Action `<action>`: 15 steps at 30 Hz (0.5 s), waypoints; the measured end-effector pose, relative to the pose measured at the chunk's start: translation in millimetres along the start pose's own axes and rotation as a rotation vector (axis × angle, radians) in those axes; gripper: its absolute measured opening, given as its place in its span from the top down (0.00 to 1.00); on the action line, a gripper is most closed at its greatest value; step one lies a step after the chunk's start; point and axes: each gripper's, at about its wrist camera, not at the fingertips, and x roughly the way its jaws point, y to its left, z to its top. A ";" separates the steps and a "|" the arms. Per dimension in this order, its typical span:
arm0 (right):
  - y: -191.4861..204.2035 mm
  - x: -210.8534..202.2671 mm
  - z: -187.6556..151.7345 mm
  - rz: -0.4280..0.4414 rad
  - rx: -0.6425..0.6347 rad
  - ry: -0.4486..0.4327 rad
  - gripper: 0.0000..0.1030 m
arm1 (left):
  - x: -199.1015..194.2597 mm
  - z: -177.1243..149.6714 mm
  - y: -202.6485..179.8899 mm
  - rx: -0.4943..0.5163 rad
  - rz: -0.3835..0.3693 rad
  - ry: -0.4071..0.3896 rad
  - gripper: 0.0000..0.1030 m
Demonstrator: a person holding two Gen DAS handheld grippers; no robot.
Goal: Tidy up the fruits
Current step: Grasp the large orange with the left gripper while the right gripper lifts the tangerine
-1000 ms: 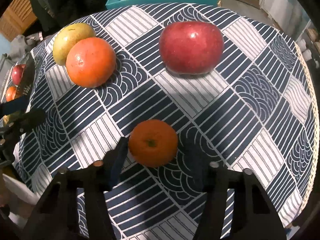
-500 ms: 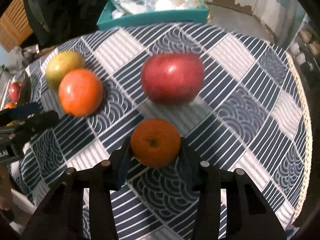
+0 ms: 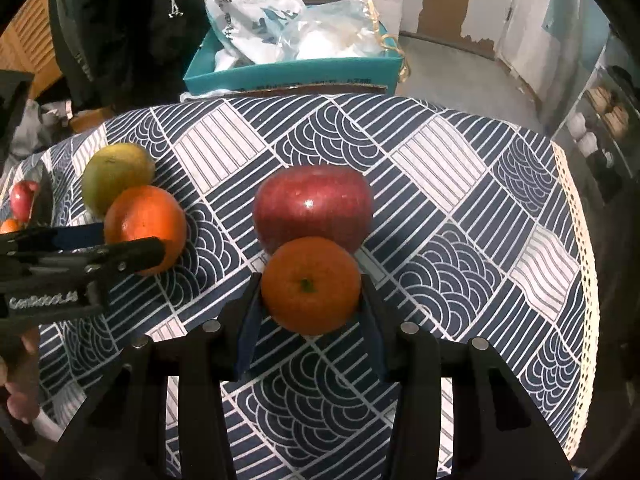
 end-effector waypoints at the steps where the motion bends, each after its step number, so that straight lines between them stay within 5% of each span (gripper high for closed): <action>1: -0.5 -0.7 -0.4 -0.001 -0.002 -0.002 0.56 | 1.6 0.7 -1.1 -0.001 -0.002 0.000 0.23; 5: -1.4 -1.5 2.1 -0.007 -0.011 -0.011 0.56 | 6.7 3.7 -4.4 0.005 -0.001 -0.006 0.24; 7: -2.6 -2.9 2.0 -0.004 -0.008 -0.014 0.56 | 7.8 4.1 -4.7 0.003 -0.004 -0.009 0.37; 15: -3.2 -4.3 3.0 0.003 -0.007 -0.017 0.56 | 5.7 1.4 -4.2 0.031 0.010 -0.022 0.38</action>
